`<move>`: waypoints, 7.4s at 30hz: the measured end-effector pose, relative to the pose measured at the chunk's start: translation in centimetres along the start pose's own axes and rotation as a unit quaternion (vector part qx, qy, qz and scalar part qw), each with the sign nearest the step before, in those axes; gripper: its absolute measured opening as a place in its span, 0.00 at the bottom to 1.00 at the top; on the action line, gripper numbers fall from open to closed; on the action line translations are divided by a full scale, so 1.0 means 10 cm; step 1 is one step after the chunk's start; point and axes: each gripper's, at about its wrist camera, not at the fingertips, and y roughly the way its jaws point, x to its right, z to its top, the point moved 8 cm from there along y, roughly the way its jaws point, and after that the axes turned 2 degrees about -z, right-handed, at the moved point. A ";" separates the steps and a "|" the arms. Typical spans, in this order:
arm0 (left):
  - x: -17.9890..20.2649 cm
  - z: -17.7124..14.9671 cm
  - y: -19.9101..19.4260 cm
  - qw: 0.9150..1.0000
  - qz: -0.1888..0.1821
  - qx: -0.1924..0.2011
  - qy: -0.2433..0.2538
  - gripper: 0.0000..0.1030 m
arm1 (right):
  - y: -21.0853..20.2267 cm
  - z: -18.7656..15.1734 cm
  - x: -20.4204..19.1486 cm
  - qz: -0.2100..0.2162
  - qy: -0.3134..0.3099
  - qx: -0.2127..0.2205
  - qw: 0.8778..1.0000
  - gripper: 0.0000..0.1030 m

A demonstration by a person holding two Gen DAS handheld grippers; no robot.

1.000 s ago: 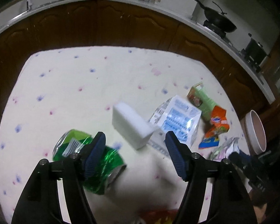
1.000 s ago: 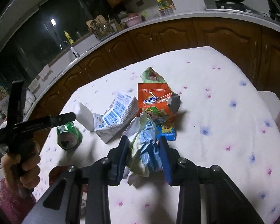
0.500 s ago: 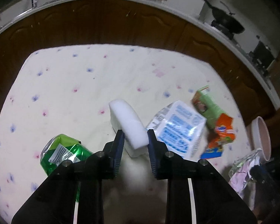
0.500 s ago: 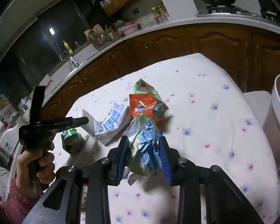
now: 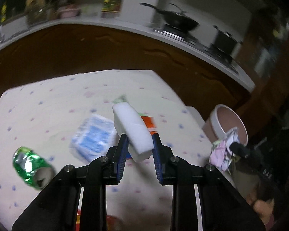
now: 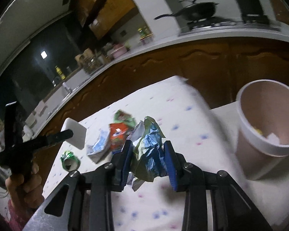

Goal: Collect trash

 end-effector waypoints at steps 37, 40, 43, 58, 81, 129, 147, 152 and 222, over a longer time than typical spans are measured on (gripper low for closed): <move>2.65 0.22 1.27 0.985 -0.105 -0.025 0.133 0.23 | -1.03 0.52 2.15 -0.142 0.093 0.093 0.981 0.33; 2.72 0.20 1.36 0.985 -0.104 -0.028 0.133 0.23 | -0.98 0.52 2.22 -0.149 0.092 0.092 0.980 0.33; 2.76 0.17 1.47 0.985 -0.108 -0.032 0.130 0.23 | -0.92 0.52 2.29 -0.158 0.091 0.089 0.979 0.33; 2.94 0.06 1.84 0.982 -0.121 -0.050 0.140 0.27 | -0.67 0.57 2.44 -0.159 0.089 0.074 0.980 0.39; 2.56 0.05 1.37 0.987 -0.092 -0.012 0.130 0.51 | -0.83 0.54 2.32 -0.130 0.125 0.096 0.979 0.74; -1.17 -0.42 -0.04 0.994 0.065 -0.021 -0.082 0.61 | 0.39 -0.03 -0.38 0.023 -0.013 -0.006 1.000 0.84; -1.28 -0.26 0.69 0.992 0.061 -0.101 -0.054 0.61 | 1.25 -0.13 -0.60 0.025 -0.031 -0.071 0.997 0.84; -1.30 -0.19 0.80 0.990 0.054 -0.119 -0.052 0.61 | 1.40 -0.17 -0.60 0.027 -0.027 -0.083 0.996 0.81; -0.92 -0.22 0.92 0.984 0.036 -0.162 0.069 0.84 | 0.53 0.07 -0.05 0.056 0.016 -0.027 0.998 0.02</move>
